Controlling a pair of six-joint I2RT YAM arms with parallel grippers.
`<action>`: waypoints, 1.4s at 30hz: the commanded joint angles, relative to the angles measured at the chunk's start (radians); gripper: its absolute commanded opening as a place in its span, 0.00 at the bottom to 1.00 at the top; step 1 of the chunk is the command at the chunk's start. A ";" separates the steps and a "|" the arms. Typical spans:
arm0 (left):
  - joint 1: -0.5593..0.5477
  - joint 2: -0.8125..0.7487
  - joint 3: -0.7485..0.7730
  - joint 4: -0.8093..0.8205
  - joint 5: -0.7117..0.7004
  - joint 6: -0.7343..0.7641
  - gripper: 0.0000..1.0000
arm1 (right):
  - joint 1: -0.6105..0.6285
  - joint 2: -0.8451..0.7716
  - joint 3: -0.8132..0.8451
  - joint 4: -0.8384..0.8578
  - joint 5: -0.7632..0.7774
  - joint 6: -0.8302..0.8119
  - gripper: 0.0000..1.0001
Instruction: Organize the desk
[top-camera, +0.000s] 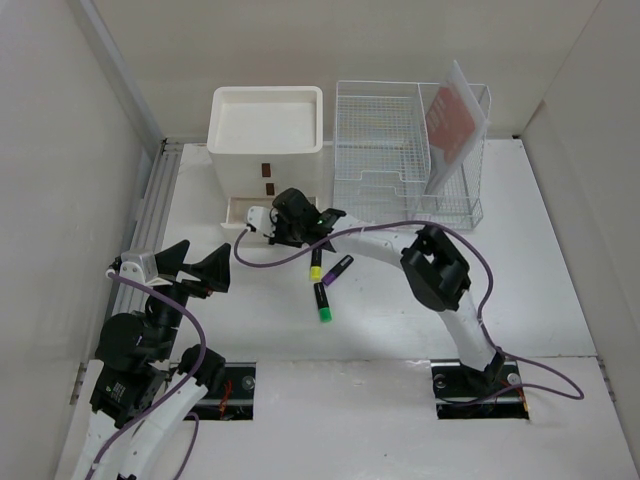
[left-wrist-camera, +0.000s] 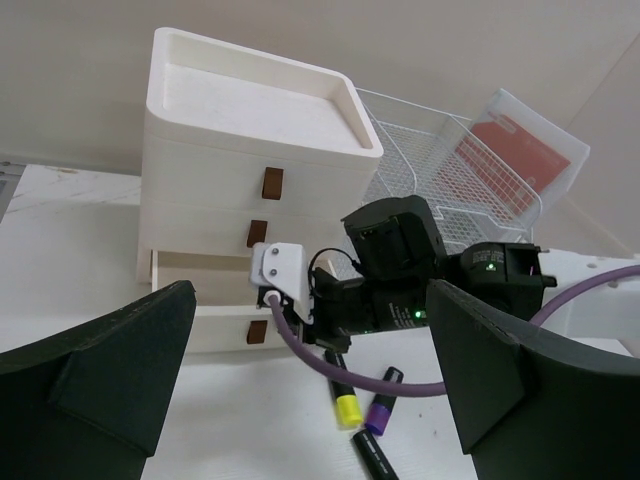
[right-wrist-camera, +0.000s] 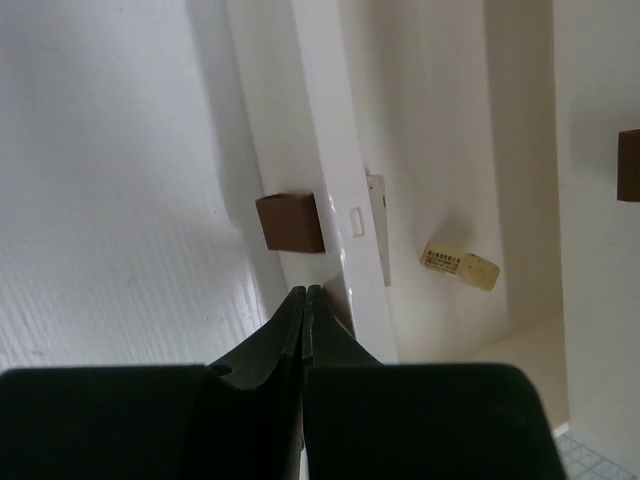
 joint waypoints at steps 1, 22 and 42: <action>0.005 -0.011 0.001 0.034 -0.009 0.003 1.00 | 0.014 0.020 0.007 0.144 0.159 0.050 0.00; 0.005 -0.011 0.001 0.034 -0.009 0.003 1.00 | 0.051 0.100 0.085 0.235 0.446 0.067 0.00; 0.005 -0.011 0.001 0.034 -0.018 0.003 1.00 | 0.060 0.141 0.177 0.235 0.376 0.020 0.00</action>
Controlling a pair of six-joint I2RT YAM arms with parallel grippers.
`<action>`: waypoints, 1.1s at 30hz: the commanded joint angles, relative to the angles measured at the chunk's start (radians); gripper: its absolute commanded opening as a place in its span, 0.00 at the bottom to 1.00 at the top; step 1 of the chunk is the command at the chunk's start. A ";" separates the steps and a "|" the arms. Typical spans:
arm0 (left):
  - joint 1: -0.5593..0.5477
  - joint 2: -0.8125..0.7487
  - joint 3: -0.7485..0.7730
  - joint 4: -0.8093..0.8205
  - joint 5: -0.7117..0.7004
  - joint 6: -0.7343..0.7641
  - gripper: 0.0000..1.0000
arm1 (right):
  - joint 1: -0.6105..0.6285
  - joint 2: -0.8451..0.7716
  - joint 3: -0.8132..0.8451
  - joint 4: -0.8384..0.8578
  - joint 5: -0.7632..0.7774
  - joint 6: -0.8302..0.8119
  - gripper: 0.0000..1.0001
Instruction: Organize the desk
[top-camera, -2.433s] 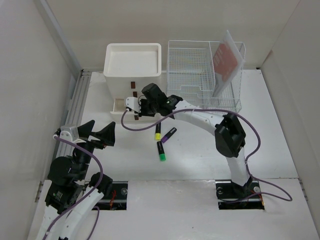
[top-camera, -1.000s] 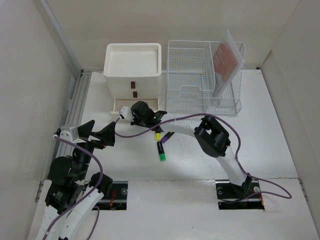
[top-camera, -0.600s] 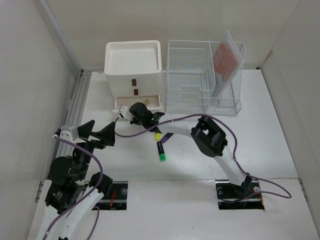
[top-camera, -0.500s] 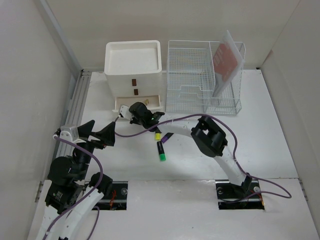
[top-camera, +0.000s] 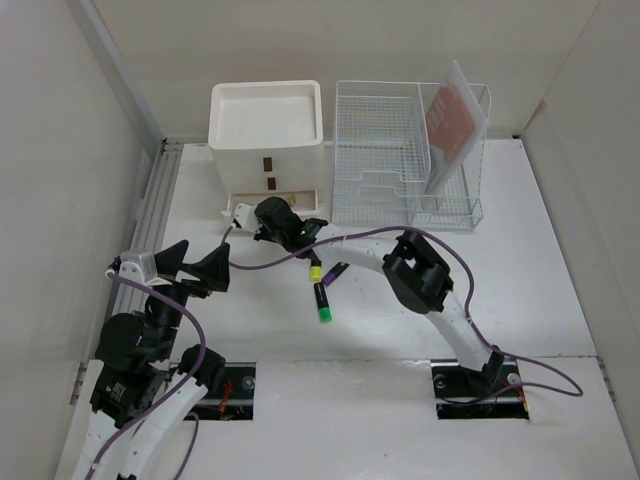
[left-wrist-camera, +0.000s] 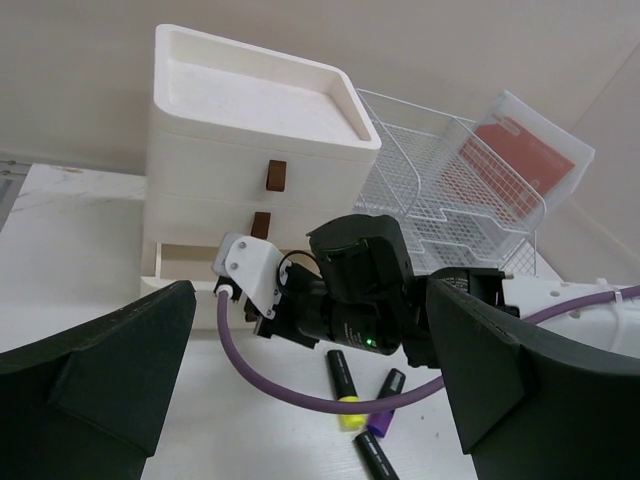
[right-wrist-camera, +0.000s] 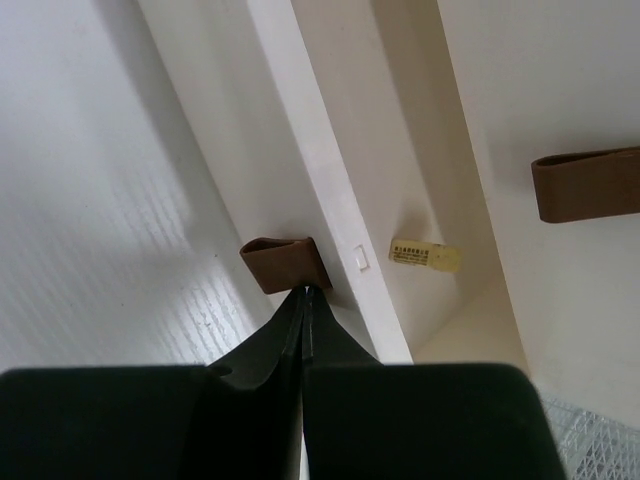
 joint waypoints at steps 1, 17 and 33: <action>0.005 -0.011 0.001 0.034 -0.009 0.003 1.00 | -0.009 0.034 0.080 0.103 0.052 -0.020 0.00; 0.005 -0.011 0.001 0.025 -0.018 0.003 1.00 | -0.009 0.122 0.204 0.094 0.157 -0.067 0.00; 0.005 -0.011 0.001 0.025 -0.018 0.003 1.00 | -0.056 0.189 0.276 0.083 0.166 -0.095 0.00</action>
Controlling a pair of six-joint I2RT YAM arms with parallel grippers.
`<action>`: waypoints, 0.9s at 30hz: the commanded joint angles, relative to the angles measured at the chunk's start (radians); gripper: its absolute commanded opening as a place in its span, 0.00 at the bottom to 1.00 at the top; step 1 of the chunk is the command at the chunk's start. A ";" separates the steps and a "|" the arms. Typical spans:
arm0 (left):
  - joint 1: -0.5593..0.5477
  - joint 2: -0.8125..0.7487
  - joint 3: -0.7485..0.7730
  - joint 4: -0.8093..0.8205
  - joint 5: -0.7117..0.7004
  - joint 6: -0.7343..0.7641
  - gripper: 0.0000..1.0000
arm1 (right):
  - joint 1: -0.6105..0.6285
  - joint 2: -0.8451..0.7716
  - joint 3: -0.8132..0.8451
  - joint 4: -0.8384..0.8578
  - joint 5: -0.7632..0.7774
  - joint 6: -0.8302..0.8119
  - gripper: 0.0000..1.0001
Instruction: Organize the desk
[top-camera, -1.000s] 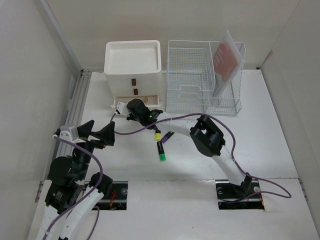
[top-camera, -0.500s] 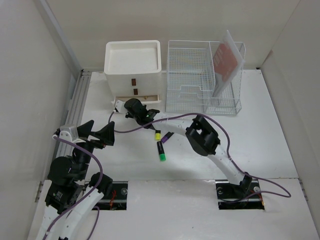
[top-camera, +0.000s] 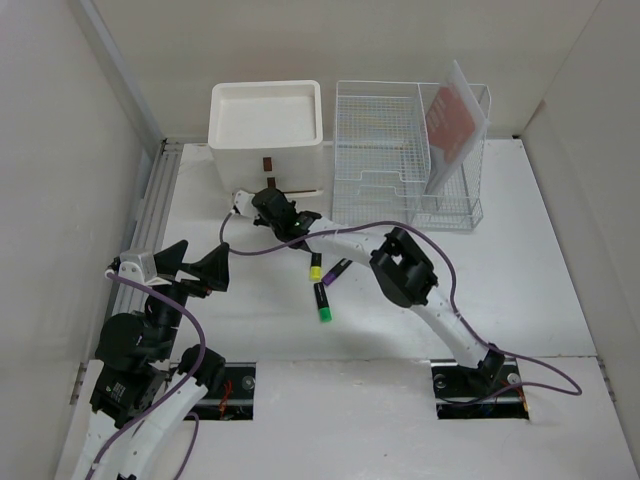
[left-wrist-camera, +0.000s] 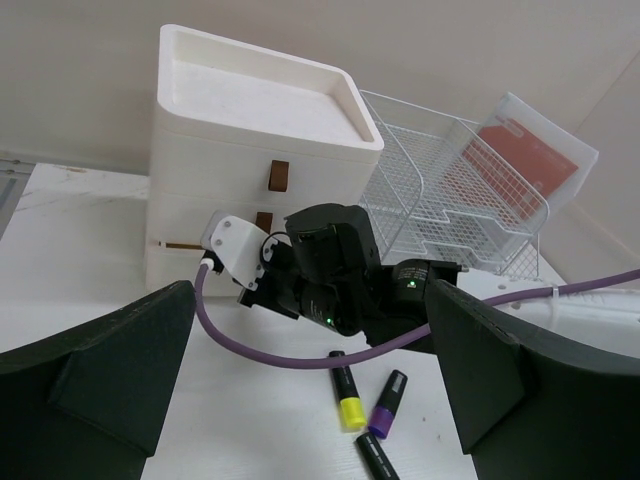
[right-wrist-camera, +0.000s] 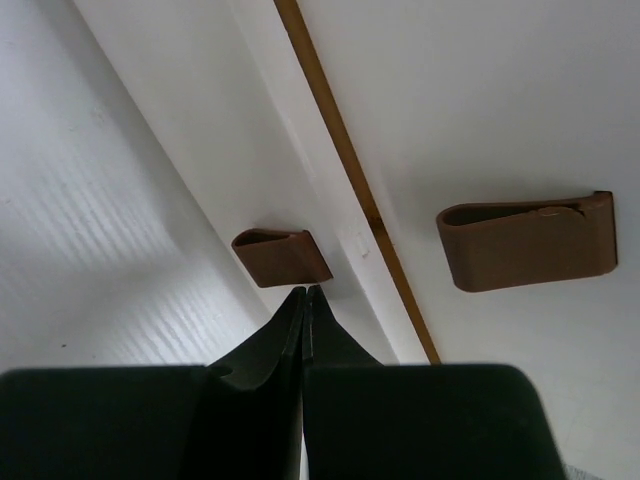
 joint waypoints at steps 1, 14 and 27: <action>0.005 -0.002 0.001 0.025 -0.009 0.003 1.00 | -0.016 0.017 0.056 0.075 0.015 -0.012 0.00; 0.005 -0.002 0.001 0.025 -0.009 0.003 1.00 | -0.035 0.067 0.124 0.075 0.054 -0.040 0.00; 0.005 0.007 0.001 0.025 -0.018 0.003 1.00 | -0.055 0.055 0.120 0.084 0.075 -0.051 0.00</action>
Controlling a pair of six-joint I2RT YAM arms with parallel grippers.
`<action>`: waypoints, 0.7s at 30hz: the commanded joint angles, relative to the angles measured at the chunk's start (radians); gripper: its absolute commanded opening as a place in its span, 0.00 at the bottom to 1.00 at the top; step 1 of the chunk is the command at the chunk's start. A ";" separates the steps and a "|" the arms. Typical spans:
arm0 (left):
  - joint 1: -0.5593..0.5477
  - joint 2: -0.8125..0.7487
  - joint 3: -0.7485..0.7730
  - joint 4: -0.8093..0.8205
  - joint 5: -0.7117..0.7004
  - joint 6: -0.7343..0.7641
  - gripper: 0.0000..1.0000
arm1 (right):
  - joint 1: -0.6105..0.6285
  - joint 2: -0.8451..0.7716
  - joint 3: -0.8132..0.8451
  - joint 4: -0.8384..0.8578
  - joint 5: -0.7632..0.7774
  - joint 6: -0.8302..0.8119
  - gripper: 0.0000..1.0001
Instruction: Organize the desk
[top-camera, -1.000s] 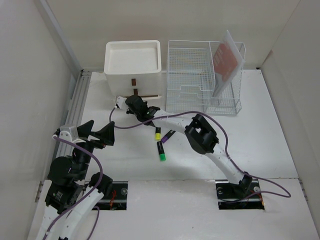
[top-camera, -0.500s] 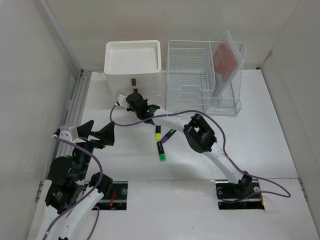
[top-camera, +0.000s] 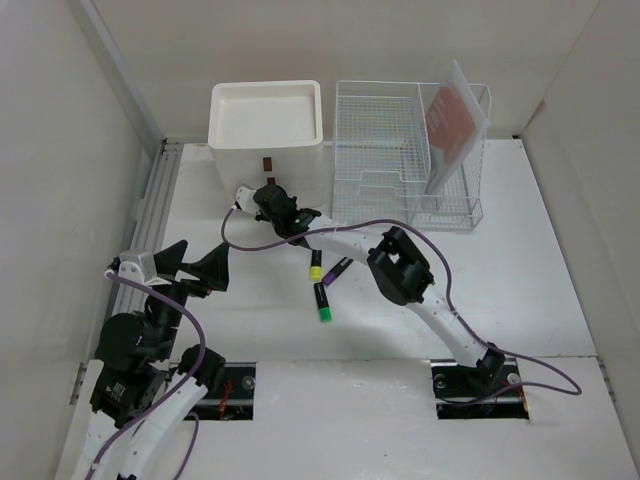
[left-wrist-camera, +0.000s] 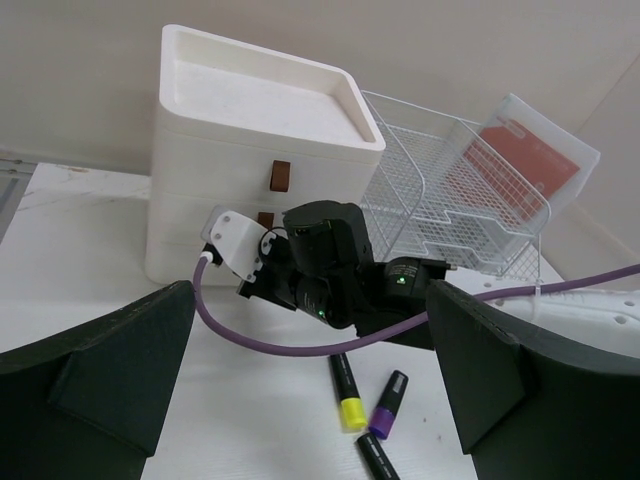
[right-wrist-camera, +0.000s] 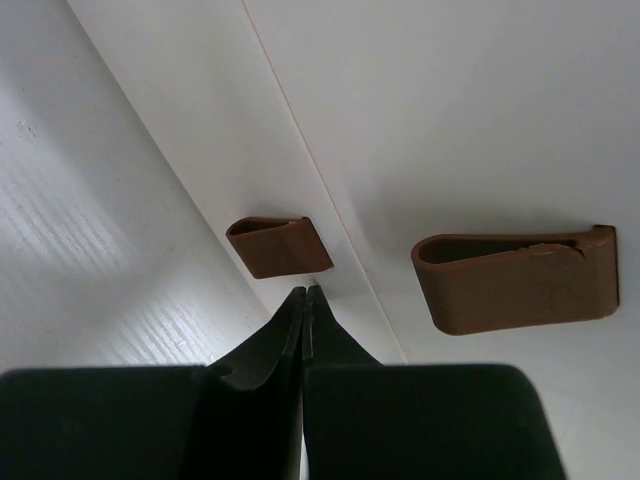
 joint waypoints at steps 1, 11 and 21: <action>0.005 0.007 0.001 0.025 -0.017 0.003 1.00 | -0.030 -0.012 0.038 0.069 0.035 -0.011 0.00; 0.005 0.007 0.001 0.025 -0.017 0.003 1.00 | 0.010 -0.406 -0.436 0.034 -0.471 -0.011 0.02; 0.014 0.007 0.001 0.025 -0.017 0.003 1.00 | 0.019 -0.667 -0.510 -0.469 -0.925 -0.294 0.63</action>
